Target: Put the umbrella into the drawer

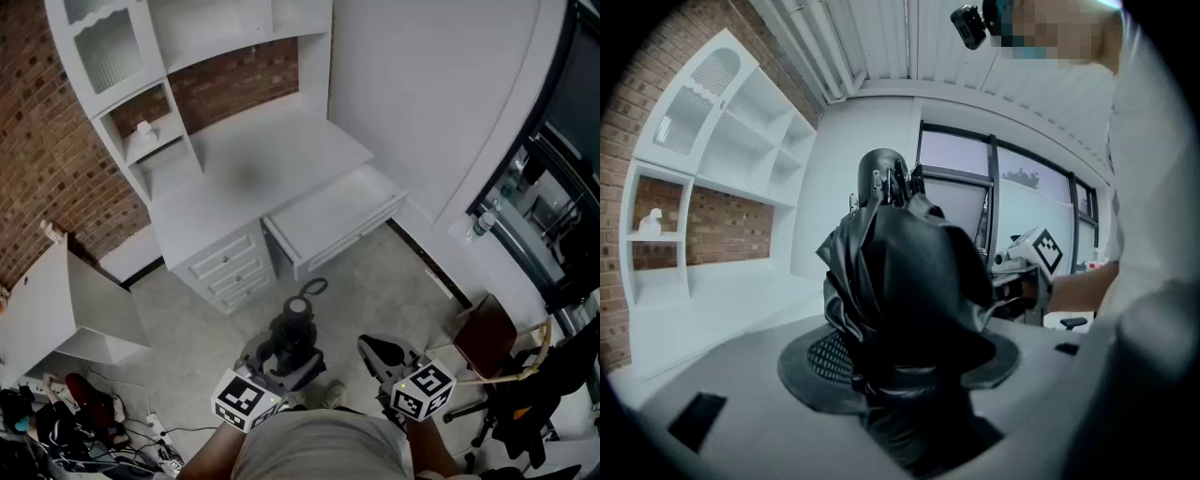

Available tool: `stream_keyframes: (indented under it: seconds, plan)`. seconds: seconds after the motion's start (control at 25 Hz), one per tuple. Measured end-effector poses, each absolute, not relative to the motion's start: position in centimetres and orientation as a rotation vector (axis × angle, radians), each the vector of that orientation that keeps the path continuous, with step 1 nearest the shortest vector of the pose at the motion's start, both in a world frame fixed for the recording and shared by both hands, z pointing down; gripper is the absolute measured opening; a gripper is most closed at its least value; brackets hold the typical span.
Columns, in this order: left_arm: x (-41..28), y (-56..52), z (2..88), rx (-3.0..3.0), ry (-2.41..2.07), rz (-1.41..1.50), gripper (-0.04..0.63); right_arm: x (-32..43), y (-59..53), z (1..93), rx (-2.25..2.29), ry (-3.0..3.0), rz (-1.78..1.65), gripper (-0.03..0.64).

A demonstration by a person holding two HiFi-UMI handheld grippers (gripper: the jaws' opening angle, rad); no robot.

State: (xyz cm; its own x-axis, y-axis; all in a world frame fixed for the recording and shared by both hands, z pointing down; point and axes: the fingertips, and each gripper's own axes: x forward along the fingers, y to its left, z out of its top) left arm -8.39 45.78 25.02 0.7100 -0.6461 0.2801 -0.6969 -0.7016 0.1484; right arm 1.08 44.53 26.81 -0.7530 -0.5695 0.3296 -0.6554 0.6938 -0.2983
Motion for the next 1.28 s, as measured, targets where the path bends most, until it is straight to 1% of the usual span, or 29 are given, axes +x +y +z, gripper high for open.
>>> stream_keyframes:
  seconds: [0.36, 0.72, 0.96, 1.12, 1.28]
  plan:
    - [-6.3, 46.0, 25.9, 2.680, -1.054, 0.342, 0.265, 3.0, 45.1, 27.5, 0.999, -2.688, 0.607, 0.027]
    - [-5.4, 44.8, 24.6, 2.732, -1.028, 0.345, 0.265, 2.8, 44.8, 27.2, 0.999, -2.688, 0.585, 0.028]
    - [-6.8, 44.6, 24.8, 2.747, -1.023, 0.400, 0.265, 1.3, 44.9, 26.9, 0.999, -2.692, 0.564, 0.028]
    - [-7.8, 44.4, 24.8, 2.746, -0.999, 0.349, 0.265, 0.8, 44.9, 27.2, 1.045, -2.687, 0.588, 0.028]
    - [-9.0, 44.3, 25.1, 2.764, -0.983, 0.362, 0.265, -0.2, 44.9, 27.4, 1.087, -2.677, 0.596, 0.028]
